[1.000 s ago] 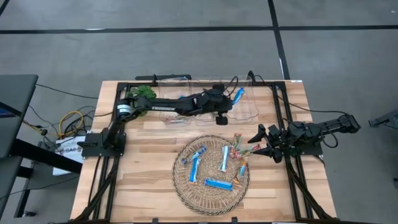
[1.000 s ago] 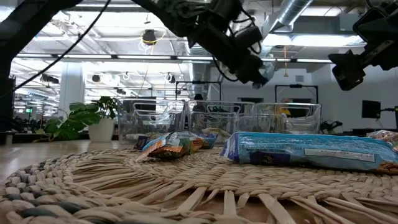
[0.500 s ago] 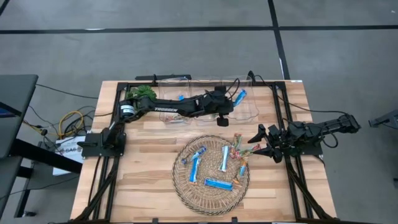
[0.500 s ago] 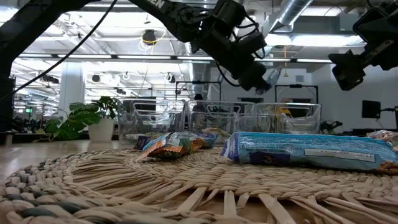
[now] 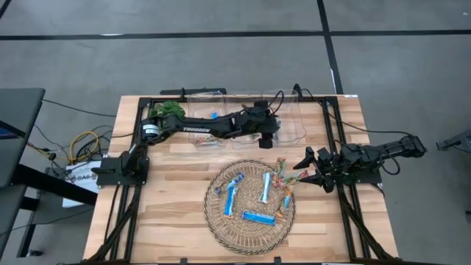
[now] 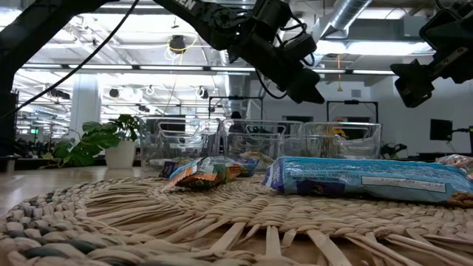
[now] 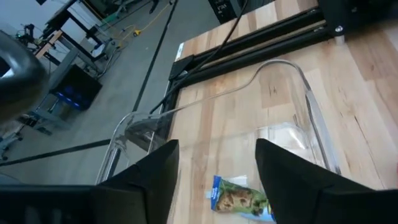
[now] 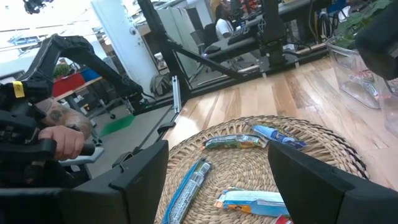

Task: Pick and place Granola Bars by type
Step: Put the blue granola bar into the right transparent bin

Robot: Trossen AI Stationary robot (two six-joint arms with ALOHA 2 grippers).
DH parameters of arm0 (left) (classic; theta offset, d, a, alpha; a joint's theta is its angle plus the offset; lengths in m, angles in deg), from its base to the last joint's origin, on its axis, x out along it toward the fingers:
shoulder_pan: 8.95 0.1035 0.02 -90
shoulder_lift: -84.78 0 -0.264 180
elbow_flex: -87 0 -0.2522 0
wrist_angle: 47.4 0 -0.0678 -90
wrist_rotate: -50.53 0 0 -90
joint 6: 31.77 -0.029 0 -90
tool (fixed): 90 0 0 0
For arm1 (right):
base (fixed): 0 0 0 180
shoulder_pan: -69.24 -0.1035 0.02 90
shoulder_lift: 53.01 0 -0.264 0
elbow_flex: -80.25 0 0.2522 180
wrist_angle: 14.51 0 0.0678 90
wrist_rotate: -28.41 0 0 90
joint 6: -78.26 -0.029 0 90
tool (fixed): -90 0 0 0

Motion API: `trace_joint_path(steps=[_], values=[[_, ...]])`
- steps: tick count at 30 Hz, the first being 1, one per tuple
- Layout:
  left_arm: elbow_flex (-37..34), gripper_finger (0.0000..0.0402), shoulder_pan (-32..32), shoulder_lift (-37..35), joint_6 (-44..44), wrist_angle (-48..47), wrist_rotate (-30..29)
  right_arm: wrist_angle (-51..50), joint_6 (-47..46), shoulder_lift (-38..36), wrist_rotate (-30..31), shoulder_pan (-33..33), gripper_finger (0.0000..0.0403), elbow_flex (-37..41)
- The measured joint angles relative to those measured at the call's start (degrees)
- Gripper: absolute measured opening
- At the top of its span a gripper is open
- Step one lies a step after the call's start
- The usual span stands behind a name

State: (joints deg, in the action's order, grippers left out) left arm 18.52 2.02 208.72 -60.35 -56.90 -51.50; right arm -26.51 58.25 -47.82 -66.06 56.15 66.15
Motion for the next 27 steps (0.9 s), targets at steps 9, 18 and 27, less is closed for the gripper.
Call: trace_joint_path(steps=[9, 18, 27], values=[[0.0, 0.0211, -3.94, -0.28, 0.79, -1.19, -2.3, 0.0, -0.01, 0.0, 0.0, 0.0, 0.0271, 0.0], [-0.02, 0.021, -12.06, -3.56, 2.82, -8.04, -2.28, 0.0, -0.01, 0.0, 0.0, 0.01, 0.0271, 0.0], [-0.04, 0.0209, -20.33, -5.29, 5.85, -15.76, -3.8, -0.01, -0.02, 0.0, 0.0, 0.0, 0.0271, 0.0]])
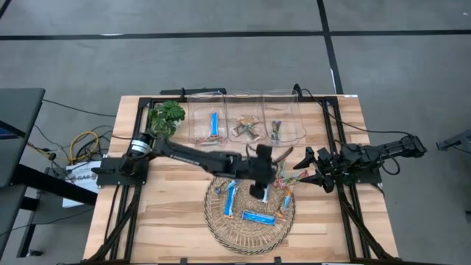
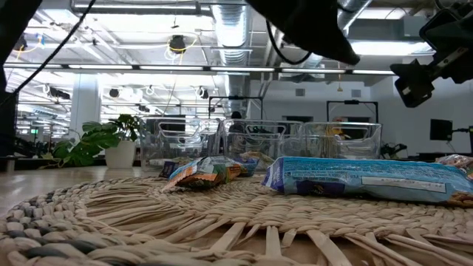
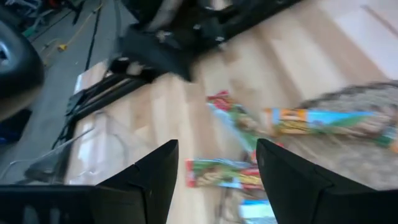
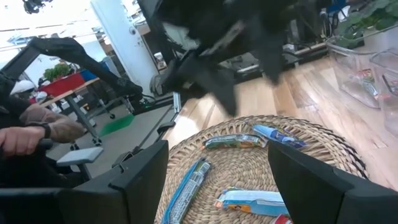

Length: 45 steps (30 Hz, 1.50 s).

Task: Pick and place Granola Bars by type
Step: Put the blue granola bar into the right transparent bin

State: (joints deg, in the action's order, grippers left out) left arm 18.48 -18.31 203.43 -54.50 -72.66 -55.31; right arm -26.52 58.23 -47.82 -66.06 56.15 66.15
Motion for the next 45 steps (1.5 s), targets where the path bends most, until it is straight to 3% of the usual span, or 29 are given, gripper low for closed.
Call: trace_joint_path(steps=[8, 24, 31, 38, 45], values=[[0.0, 0.0209, -6.87, 0.0, 2.08, -6.78, -5.27, 0.01, 0.0, 0.0, 0.0, 0.02, 0.0271, 0.0], [-0.04, 0.0209, -7.13, -0.7, 40.58, -34.72, -2.4, 0.01, 0.02, 0.0, -0.02, 0.02, 0.0271, 0.0], [-0.56, 0.0209, -6.04, -0.7, 51.35, -43.93, -2.25, 0.01, 0.0, 0.0, 0.0, 0.02, 0.0271, 0.0], [-5.53, 0.0209, -4.49, -0.7, 55.12, -43.93, 2.56, 0.01, 0.0, 0.0, 0.0, 0.0, 0.0271, 0.0], [-8.86, 0.0209, -3.81, -0.63, 56.12, -42.34, 3.27, 0.01, 0.01, 0.01, -0.01, 0.02, 0.0271, 0.0]])
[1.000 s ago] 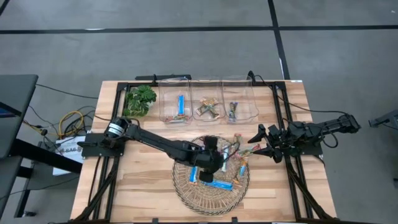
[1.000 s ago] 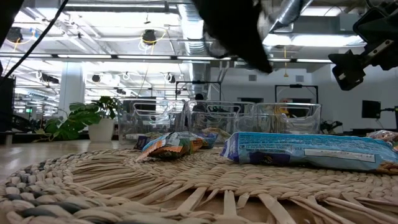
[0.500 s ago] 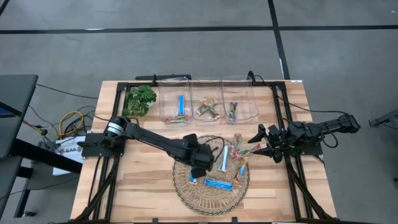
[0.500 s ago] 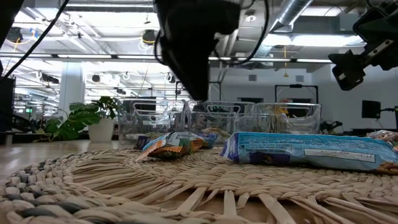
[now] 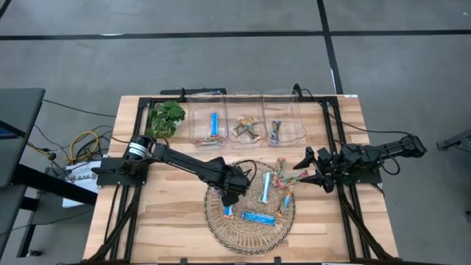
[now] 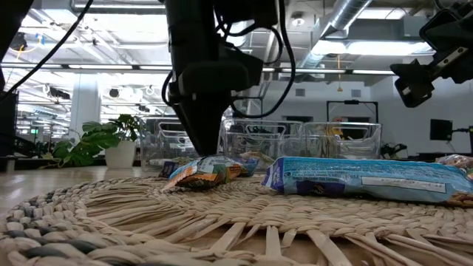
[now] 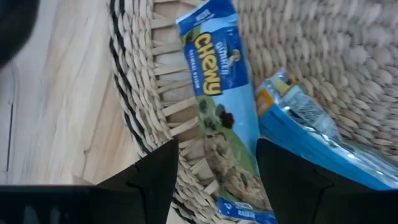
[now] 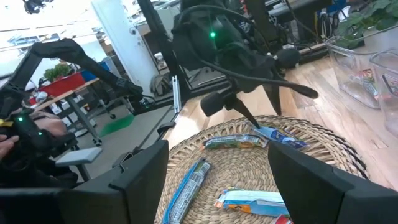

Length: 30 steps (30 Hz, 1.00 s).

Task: Pick and place Granola Bars by type
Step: Put the blue granola bar into the right transparent bin

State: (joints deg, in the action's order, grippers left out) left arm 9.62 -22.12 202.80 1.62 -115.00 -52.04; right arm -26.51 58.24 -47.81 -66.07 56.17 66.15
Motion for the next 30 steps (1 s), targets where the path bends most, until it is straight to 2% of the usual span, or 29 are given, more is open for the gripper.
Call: trace_joint_path(steps=[5, 10, 17, 21, 30], values=[[-1.55, 0.0209, 0.04, 0.0, -0.04, 1.24, 0.4, 0.0, 0.0, -0.01, 0.01, -0.01, 0.0271, 0.0], [-4.31, 0.0209, 0.26, 0.04, -0.18, 4.7, 4.52, 0.0, 0.01, -0.01, 0.01, -0.01, 0.0271, 0.0], [-5.76, 0.0206, 0.68, 0.04, -0.51, 6.89, 3.15, -0.01, -0.01, 0.0, 0.01, -0.01, 0.0271, 0.0], [-5.76, 0.0175, 0.76, 0.04, -1.97, 7.08, 1.32, 0.0, -0.01, 0.01, 0.01, 0.0, 0.0271, 0.0], [-5.78, 0.0068, 0.74, 0.04, -2.75, 7.17, 1.26, -0.01, 0.01, -0.01, 0.01, 0.0, 0.0271, 0.0]])
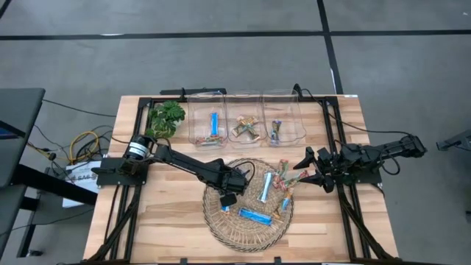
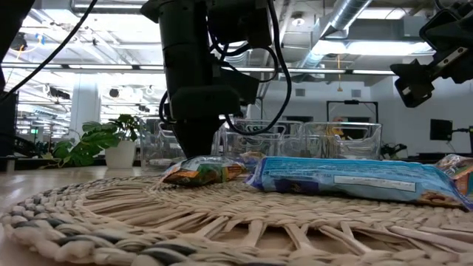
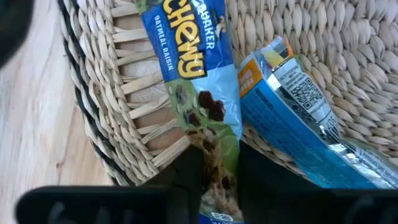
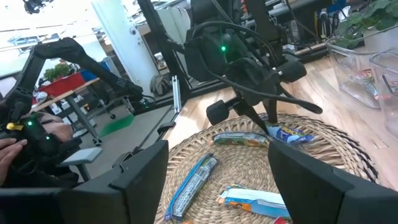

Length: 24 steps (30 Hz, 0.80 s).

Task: Pick and place Granola Bars by type
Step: Put the blue granola bar into the right transparent bin

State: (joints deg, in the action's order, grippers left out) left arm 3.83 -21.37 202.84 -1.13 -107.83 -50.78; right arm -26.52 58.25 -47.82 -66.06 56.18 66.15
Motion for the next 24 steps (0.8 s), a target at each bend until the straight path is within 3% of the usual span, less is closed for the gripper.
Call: trace_joint_path(steps=[4, 10, 14, 24], values=[[0.0, 0.0048, 0.0, 0.0, 0.0, 0.08, 0.0, 0.01, -0.01, 0.0, 0.0, 0.0, 0.0271, 0.0], [2.07, 0.0047, 0.0, -0.31, -1.43, 0.18, -0.33, 0.01, 0.0, 0.0, 0.0, -0.02, 0.0271, 0.0], [4.82, 0.0049, -0.02, -1.93, -3.56, 2.33, -4.88, 0.01, -0.02, 0.0, -0.01, -0.02, 0.0271, 0.0], [8.73, 0.0046, 1.31, -4.79, -22.64, 29.96, -18.57, -0.01, -0.02, 0.0, 0.0, -0.02, 0.0271, 0.0]])
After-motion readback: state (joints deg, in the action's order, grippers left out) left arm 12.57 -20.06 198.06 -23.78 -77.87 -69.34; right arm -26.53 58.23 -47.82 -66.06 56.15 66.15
